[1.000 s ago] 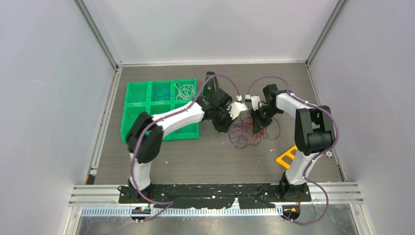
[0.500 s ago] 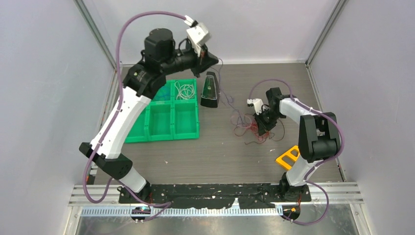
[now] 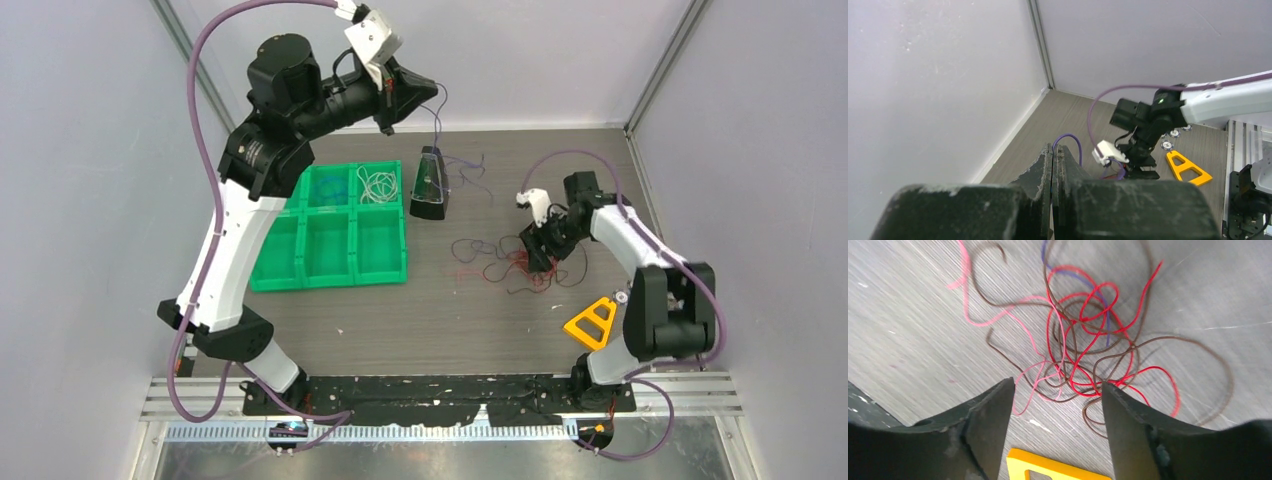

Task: Untangle the cables

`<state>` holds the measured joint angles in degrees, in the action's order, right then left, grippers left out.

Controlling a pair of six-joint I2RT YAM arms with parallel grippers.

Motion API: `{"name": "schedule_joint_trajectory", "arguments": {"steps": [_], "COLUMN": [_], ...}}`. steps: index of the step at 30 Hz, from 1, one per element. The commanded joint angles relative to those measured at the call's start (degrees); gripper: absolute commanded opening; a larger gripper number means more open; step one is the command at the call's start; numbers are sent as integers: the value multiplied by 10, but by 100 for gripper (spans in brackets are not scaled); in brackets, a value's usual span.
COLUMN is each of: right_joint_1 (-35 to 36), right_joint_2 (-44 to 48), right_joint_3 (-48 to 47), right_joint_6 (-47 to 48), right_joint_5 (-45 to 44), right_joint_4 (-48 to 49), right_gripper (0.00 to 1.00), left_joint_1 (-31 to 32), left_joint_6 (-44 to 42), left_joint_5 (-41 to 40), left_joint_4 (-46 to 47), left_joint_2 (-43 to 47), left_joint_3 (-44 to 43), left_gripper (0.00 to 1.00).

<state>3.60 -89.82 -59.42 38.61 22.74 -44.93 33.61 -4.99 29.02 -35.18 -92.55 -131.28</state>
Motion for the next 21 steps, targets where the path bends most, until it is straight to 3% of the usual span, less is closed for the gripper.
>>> {"name": "schedule_joint_trajectory", "arguments": {"steps": [1, 7, 14, 21], "right_joint_1": [-4, -3, -4, -3], "right_joint_2": [120, 136, 164, 145], "right_joint_3": [-55, -81, -60, -71], "right_joint_6": [30, 39, 10, -3], "right_joint_5": [98, 97, 111, 94], "right_joint_4": [-9, -50, -29, -29], "right_gripper": [79, 86, 91, 91], "left_joint_1": [-6, -82, -267, -441], "left_joint_6": [2, 44, 15, -20], "left_joint_5": [-7, -9, -21, -27], "left_joint_4": [6, -20, -99, -85], "left_joint_2": [20, 75, 123, 75], "left_joint_3": [12, 108, 225, 274], "left_gripper": [0, 0, 0, 0]}}
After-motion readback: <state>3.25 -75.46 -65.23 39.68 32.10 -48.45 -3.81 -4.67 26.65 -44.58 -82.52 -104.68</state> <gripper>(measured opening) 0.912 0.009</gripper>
